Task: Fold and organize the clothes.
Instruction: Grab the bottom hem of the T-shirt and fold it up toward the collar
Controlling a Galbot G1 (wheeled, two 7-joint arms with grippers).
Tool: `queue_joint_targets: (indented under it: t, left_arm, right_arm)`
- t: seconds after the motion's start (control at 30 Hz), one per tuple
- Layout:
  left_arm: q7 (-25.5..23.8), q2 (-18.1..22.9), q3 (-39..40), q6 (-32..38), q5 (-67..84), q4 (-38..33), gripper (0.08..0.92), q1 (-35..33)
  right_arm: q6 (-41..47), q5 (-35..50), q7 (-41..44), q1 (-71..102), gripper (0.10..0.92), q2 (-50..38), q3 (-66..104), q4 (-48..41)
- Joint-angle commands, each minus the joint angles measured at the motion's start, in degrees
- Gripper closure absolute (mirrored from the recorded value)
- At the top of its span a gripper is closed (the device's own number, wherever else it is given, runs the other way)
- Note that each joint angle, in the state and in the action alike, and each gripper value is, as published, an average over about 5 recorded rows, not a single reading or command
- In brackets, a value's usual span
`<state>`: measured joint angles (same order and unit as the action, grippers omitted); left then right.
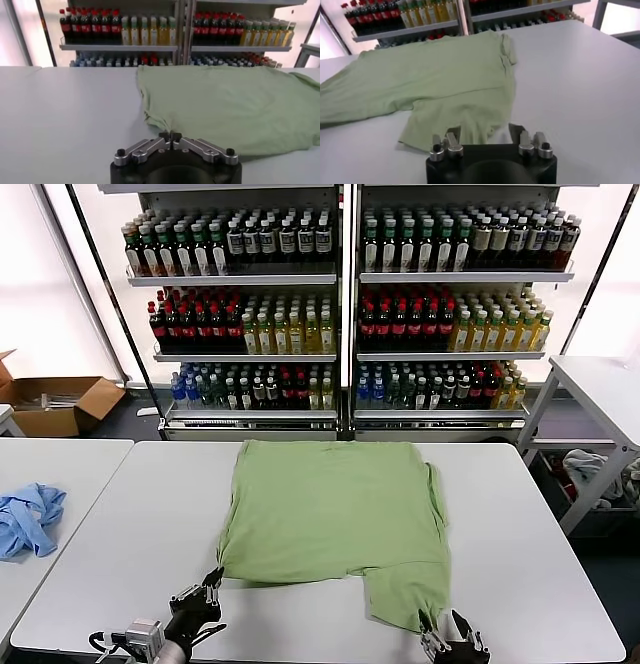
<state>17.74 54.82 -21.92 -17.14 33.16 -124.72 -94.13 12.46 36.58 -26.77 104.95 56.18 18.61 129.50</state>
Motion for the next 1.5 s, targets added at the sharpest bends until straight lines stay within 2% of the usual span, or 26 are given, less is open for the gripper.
queue_joint_targets:
  t: [0.03, 0.13, 0.67, 0.9, 1.23, 1.5]
  left_arm:
    - [-0.02, 0.03, 0.02, 0.39, -0.95, 0.25, 0.916, -0.09]
    - [0.01, 0.09, 0.09, 0.37, -1.17, 0.35, 0.916, -0.02]
    - [0.23, 0.00, -0.08, -0.10, -1.13, -0.96, 0.916, 0.09]
    - [0.47, 0.07, -0.08, -0.55, -1.05, -1.38, 0.916, 0.38]
    - [2.25, -1.73, -3.18, -1.70, 1.34, -5.89, 0.916, -1.59]
    - [5.71, -4.05, -6.40, -1.48, 1.45, -9.64, 0.916, -11.02]
  right_arm:
    - [-0.19, 0.46, -0.55, -0.30, 0.250, 0.39, -0.99, -1.54]
    - [0.19, -0.20, 0.12, -1.41, 0.258, 0.59, -2.00, -2.35]
    - [1.59, 1.47, 1.77, -7.52, 0.716, 2.29, -4.86, -7.58]
    - [0.09, -2.60, 1.88, -8.28, 0.897, 2.76, -3.01, -4.63]
    - [2.24, -5.92, 2.94, -4.29, 0.916, -1.07, 7.04, 6.13]
    - [4.42, -1.61, 5.07, 7.14, 0.916, -7.11, 15.56, 13.61]
